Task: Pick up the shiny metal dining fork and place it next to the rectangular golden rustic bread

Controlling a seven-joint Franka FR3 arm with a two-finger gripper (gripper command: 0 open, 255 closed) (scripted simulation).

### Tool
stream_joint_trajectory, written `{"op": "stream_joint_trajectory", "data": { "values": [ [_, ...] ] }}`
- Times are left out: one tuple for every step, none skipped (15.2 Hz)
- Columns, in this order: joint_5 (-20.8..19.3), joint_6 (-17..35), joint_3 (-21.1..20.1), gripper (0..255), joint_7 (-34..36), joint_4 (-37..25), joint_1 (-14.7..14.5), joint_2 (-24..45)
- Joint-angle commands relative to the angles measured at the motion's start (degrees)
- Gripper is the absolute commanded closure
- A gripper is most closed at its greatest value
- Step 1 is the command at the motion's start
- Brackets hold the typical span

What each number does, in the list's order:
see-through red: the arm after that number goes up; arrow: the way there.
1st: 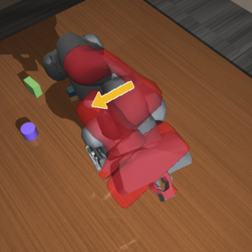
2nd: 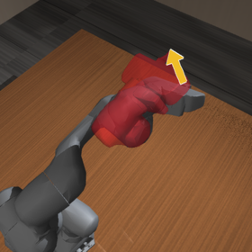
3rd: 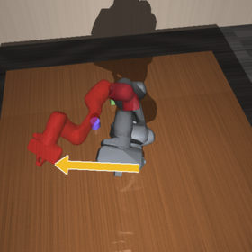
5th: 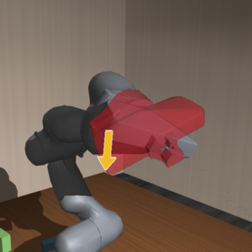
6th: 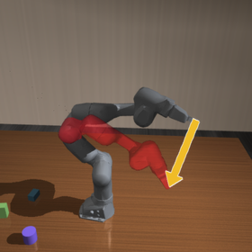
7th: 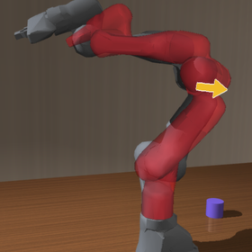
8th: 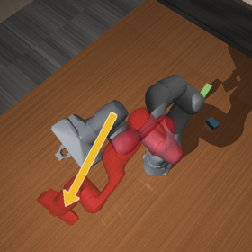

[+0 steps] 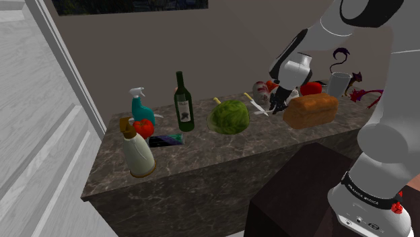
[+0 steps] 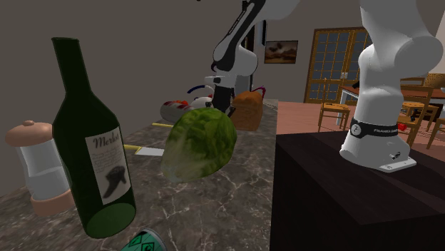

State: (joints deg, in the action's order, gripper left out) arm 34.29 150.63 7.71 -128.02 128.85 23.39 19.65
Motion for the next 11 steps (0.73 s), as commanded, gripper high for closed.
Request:
{"op": "stream_joint_trajectory", "data": {
  "values": [
    [0.3,0.3,-0.1,255,-0.3,0.0,0.1,0.2],
    [0.3,0.3,-0.1,255,-0.3,0.0,0.1,0.2],
    [0.3,0.3,-0.1,255,-0.3,0.0,0.1,0.2],
    [0.3,0.3,-0.1,255,-0.3,0.0,0.1,0.2],
    [0.3,0.3,-0.1,255,-0.3,0.0,0.1,0.2],
    [0.3,0.3,-0.1,255,-0.3,0.0,0.1,0.2],
    [0.3,0.3,-0.1,0,-0.3,0.0,0.1,0.2],
    [0.3,0.3,-0.1,0,-0.3,0.0,0.1,0.2],
    [0.3,0.3,-0.1,0,-0.3,0.0,0.1,0.2],
    [0.3,0.3,-0.1,0,-0.3,0.0,0.1,0.2],
    [0.3,0.3,-0.1,0,-0.3,0.0,0.1,0.2]
  ]
}}
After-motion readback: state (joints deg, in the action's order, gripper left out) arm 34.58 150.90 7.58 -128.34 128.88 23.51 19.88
